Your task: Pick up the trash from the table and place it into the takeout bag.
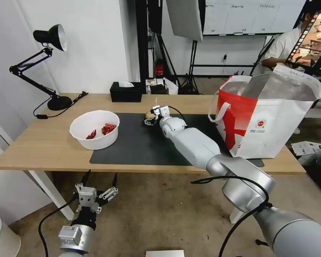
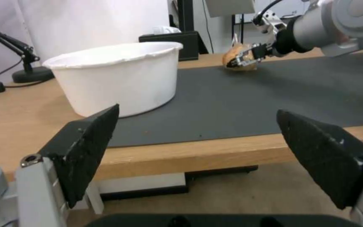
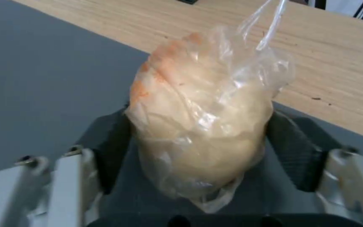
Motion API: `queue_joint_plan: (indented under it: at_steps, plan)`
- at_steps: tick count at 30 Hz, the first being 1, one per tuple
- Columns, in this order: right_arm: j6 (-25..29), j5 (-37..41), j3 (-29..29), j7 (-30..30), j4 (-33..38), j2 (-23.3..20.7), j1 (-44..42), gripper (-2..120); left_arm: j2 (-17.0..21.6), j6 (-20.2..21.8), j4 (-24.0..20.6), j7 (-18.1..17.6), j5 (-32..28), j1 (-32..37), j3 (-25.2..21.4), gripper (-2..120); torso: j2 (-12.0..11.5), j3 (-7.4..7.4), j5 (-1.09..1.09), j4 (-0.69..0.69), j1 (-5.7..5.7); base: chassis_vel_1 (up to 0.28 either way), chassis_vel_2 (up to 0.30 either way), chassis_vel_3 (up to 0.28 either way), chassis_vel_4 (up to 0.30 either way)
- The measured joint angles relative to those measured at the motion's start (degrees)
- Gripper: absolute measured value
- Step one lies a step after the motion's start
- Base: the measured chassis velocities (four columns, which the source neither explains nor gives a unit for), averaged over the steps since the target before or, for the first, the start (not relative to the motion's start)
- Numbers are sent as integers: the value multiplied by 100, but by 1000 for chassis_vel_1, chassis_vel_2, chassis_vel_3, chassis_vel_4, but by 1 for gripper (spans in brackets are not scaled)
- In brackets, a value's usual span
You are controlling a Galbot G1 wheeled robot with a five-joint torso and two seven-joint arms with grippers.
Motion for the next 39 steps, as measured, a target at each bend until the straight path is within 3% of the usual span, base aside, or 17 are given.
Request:
queue_joint_plan:
  at_steps: [14, 18, 20, 21, 22, 24, 25, 28, 33, 36, 37, 39]
  plan:
    - [9, 109, 54, 92, 110, -16, -107, 19, -20, -6, -37, -4, 18, 60, 5, 100, 0, 0, 0, 0, 0, 0, 0, 0, 0]
    - [12, 107, 150, 436, 808, -247, -335, 10, -21, -18, -62, -8, 23, 68, 2, 100, 0, 1, 1, 1, 0, 0, 0, 0, 0]
    - [4, 105, 62, 1064, 2054, -823, -608, 6, -25, -21, -120, -12, 24, 70, -9, 100, 0, 0, 1, 4, 0, 0, 0, 0, 0]
    - [4, 105, 62, 1064, 2054, -823, -608, 6, -25, -21, -120, -12, 24, 70, -9, 100, 0, 0, 1, 4, 0, 0, 0, 0, 0]
    - [-25, 106, 32, 1300, 2488, -1027, -709, 6, -24, -22, -133, -14, 23, 77, -16, 100, 0, 0, 1, -2, 0, 0, 0, 0, 0]
    - [-77, 106, 7, 1913, 3790, -1697, -1005, 6, -21, -36, -167, -14, 22, 100, -32, 100, 0, 0, 3, -1, 0, 0, 0, 0, 0]
    - [-77, 106, 7, 1913, 3790, -1697, -1005, 6, -21, -36, -167, -14, 22, 100, -32, 100, 0, 0, 3, -1, 0, 0, 0, 0, 0]
    - [-35, 108, 344, 2498, 5385, -2503, -1414, 6, -14, -80, -205, -15, 21, 104, -23, 100, 0, -1, 4, 0, -1, 0, 0, 0, 0]
    - [24, 112, 854, 2902, 6330, -3117, -1676, 5, -22, -86, -239, -16, 52, 109, 35, 100, 1, -1, 3, -2, -1, 0, 0, 0, 0]
    - [-83, 210, 1228, 3664, 6960, -3729, -1753, 5, -52, -86, -273, -13, 118, 130, 113, 100, 0, -1, 3, -2, -1, 0, 0, 0, 0]
    - [-83, 210, 1228, 3664, 6960, -3729, -1753, 5, -52, -86, -273, -13, 118, 130, 113, 100, 0, -1, 3, -2, -1, 0, 0, 0, 0]
    - [-302, 558, 1379, 4207, 7201, -4076, -1726, 5, -62, -86, -280, -12, 151, 140, 154, 100, 0, -1, 2, -1, -1, 0, 0, 0, 0]
